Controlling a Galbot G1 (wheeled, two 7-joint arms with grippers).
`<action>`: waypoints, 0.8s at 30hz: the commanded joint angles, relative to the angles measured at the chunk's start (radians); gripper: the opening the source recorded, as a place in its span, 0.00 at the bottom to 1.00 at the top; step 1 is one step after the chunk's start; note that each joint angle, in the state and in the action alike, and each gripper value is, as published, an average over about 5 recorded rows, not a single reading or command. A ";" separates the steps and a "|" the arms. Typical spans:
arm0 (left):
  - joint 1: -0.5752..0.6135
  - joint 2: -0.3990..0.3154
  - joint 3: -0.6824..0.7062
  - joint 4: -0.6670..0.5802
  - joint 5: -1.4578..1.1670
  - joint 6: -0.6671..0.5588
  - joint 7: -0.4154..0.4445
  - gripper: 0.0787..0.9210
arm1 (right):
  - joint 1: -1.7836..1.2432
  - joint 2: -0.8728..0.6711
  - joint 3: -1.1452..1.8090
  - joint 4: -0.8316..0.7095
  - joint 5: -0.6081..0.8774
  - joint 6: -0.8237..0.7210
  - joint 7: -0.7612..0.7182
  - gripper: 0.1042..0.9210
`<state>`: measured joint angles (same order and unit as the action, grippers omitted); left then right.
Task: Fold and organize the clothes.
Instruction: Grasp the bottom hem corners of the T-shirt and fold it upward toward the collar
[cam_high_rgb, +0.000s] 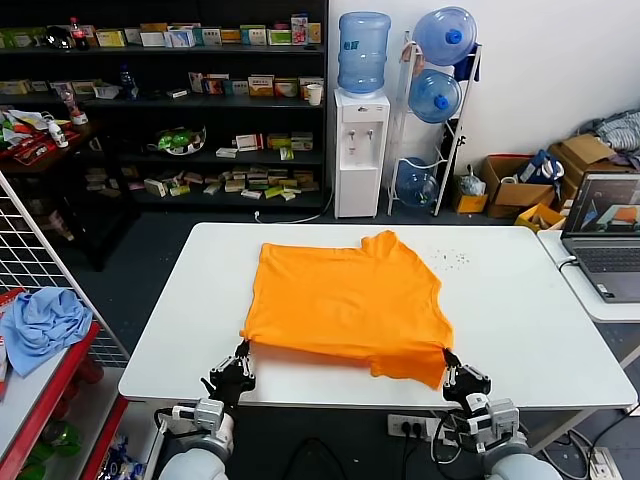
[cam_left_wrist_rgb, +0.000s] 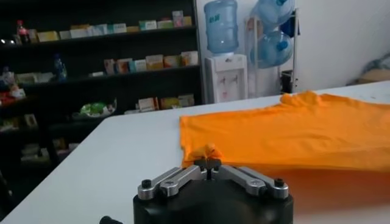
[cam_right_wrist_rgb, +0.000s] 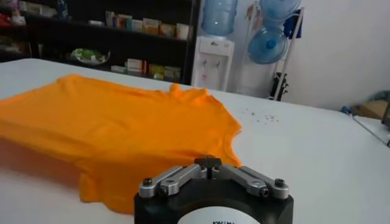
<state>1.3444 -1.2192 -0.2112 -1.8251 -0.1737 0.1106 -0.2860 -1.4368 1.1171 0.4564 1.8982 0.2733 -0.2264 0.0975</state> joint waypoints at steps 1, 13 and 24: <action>-0.092 -0.027 0.002 0.097 0.055 -0.055 0.001 0.02 | 0.095 -0.002 -0.001 -0.092 -0.022 0.050 -0.014 0.02; -0.239 -0.029 0.035 0.256 0.038 -0.057 0.003 0.02 | 0.375 -0.019 -0.105 -0.326 -0.003 0.058 -0.038 0.02; -0.341 -0.005 0.081 0.343 0.015 -0.053 0.009 0.02 | 0.516 -0.003 -0.188 -0.482 0.039 0.026 -0.029 0.02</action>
<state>1.0799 -1.2283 -0.1456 -1.5514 -0.1536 0.0637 -0.2780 -1.0132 1.1191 0.3011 1.5084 0.3086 -0.2049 0.0694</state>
